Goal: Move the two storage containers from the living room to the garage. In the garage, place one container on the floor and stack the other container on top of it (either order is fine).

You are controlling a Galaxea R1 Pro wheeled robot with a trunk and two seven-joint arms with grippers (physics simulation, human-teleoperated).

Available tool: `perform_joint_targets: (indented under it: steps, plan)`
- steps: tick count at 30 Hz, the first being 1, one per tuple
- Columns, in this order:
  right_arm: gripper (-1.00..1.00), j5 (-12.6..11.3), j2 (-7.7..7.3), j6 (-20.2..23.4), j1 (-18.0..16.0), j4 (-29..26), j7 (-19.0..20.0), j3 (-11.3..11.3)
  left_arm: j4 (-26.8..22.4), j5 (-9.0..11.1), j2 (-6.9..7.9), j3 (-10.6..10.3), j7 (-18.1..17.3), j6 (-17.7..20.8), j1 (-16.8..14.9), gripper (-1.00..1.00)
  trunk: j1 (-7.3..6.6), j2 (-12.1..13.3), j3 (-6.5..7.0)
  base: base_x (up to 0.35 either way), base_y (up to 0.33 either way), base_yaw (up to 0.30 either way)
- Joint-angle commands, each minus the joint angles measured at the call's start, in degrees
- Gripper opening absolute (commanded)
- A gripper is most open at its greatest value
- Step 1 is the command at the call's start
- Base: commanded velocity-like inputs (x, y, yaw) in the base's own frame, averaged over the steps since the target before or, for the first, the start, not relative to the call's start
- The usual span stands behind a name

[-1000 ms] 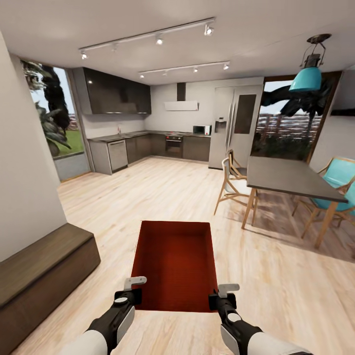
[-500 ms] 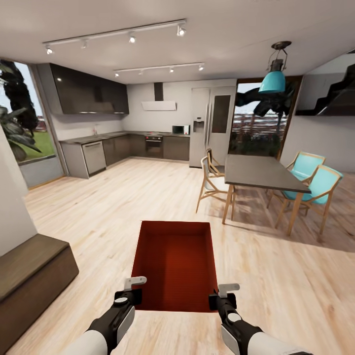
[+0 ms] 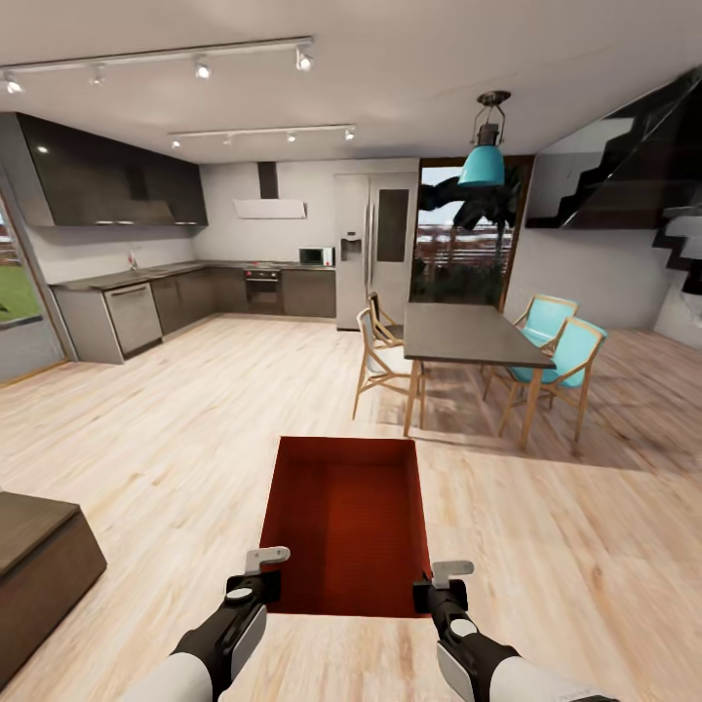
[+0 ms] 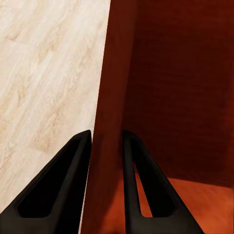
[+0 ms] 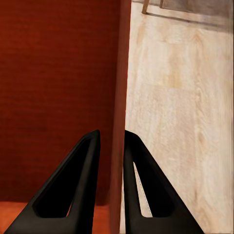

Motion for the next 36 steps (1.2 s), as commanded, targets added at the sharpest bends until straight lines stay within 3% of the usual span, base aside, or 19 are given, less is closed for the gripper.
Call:
perform_joint_targets:
  steps: [1,36]
  plan:
    - [-1.00,-0.7,0.00,-0.3,-0.1,0.0,-0.5,-1.2,-0.1,0.2,-0.05,0.7,0.2,0.4,0.0,-1.00,0.00,0.0,-0.06,0.000,0.000,-0.278]
    - [-1.00,-0.7,0.01,-0.3,-0.1,0.0,-0.5,-1.2,-0.1,0.2,-0.05,0.6,0.2,0.6,0.0,-1.00,0.00,0.0,-0.06,0.000,0.000,-0.278]
